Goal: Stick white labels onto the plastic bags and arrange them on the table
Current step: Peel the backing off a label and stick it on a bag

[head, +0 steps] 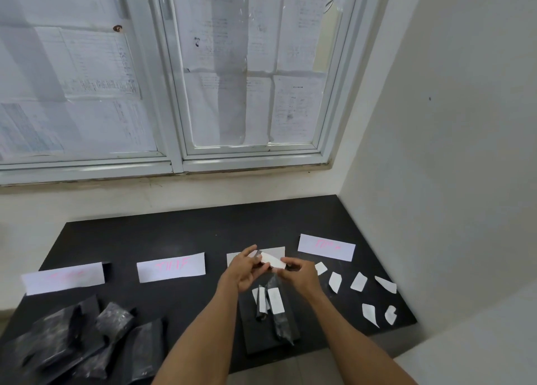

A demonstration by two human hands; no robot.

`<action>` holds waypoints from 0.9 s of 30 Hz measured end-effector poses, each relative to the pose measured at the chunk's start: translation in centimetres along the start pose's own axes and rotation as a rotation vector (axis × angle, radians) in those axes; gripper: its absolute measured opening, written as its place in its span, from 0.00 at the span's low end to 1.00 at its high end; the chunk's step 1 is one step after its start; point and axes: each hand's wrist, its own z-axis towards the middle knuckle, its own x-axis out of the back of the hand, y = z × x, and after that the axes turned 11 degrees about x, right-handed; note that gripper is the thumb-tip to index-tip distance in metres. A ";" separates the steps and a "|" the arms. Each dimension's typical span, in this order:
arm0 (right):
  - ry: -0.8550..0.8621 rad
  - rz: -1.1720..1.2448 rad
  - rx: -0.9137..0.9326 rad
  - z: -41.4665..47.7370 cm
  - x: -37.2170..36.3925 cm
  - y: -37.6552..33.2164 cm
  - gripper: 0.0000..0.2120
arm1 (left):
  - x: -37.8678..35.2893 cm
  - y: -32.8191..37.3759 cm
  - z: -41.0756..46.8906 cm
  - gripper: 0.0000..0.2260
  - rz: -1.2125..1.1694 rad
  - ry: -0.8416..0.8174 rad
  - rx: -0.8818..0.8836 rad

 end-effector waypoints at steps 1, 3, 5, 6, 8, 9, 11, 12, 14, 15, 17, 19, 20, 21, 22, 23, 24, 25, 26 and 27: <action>-0.043 -0.064 0.004 -0.1 0.0 0.3 0.21 | 0.2 -0.3 0.3 0.20 0.025 0.033 0.020; -0.127 -0.180 0.012 -0.5 -0.4 0.8 0.18 | 0.6 -0.8 0.5 0.20 0.129 0.081 0.080; -0.183 -0.312 0.005 -1.0 -0.9 1.6 0.15 | 1.1 -1.4 0.9 0.20 0.241 0.149 0.146; -0.194 -0.398 -0.006 -1.3 -1.2 2.2 0.14 | 1.2 -1.6 1.0 0.17 0.301 0.203 0.164; -0.163 -0.533 -0.047 -1.9 -2.0 3.5 0.13 | 2.1 -1.7 1.1 0.09 0.354 0.321 0.196; -0.129 -0.556 -0.074 -2.3 -2.1 4.1 0.13 | 2.7 -1.7 1.3 0.08 0.372 0.360 0.209; -0.090 -0.572 -0.104 -2.7 -2.8 5.5 0.15 | 4.5 -1.5 1.1 0.08 0.367 0.416 0.213; -0.096 -0.589 -0.120 -2.8 -3.1 5.9 0.17 | 5.5 -1.5 0.7 0.07 0.342 0.449 0.210; -0.113 -0.639 -0.144 -2.9 -3.6 6.7 0.19 | 7.7 -1.6 0.1 0.06 0.283 0.516 0.201; -0.135 -0.680 -0.149 -2.9 -3.9 7.1 0.19 | 8.9 -1.7 -0.2 0.05 0.253 0.556 0.192; -0.179 -0.787 -0.141 -2.9 -4.1 7.5 0.18 | 11.0 -2.1 -0.7 0.05 0.198 0.613 0.171; -0.209 -0.851 -0.153 -2.6 -4.7 7.6 0.20 | 13.1 -2.8 -1.4 0.07 0.166 0.653 0.148; -0.204 -0.857 -0.175 -2.5 -5.2 7.4 0.22 | 14.1 -3.0 -1.8 0.07 0.171 0.677 0.136; -0.191 -0.867 -0.204 -2.4 -5.9 7.1 0.24 | 15.0 -3.2 -2.1 0.07 0.200 0.708 0.113; -0.163 -0.887 -0.223 -2.5 -6.5 6.6 0.25 | 15.9 -3.5 -2.5 0.07 0.247 0.758 0.084; -0.127 -0.915 -0.219 -2.5 -7.5 6.1 0.26 | 17.1 -3.8 -2.7 0.09 0.334 0.815 0.049; -0.087 -0.933 -0.186 -2.4 -8.7 5.5 0.27 | 18.2 -4.0 -3.2 0.11 0.450 0.869 0.037; -0.052 -0.926 -0.126 -2.5 -10.0 4.9 0.27 | 19.3 -4.1 -3.7 0.12 0.560 0.920 0.034; -0.046 -0.894 -0.064 -2.5 -11.5 4.4 0.27 | 20.2 -4.1 -4.4 0.12 0.637 0.960 0.023; -0.084 -0.851 -0.021 -2.6 -12.7 4.1 0.26 | 20.8 -4.2 -4.7 0.11 0.676 0.990 0.000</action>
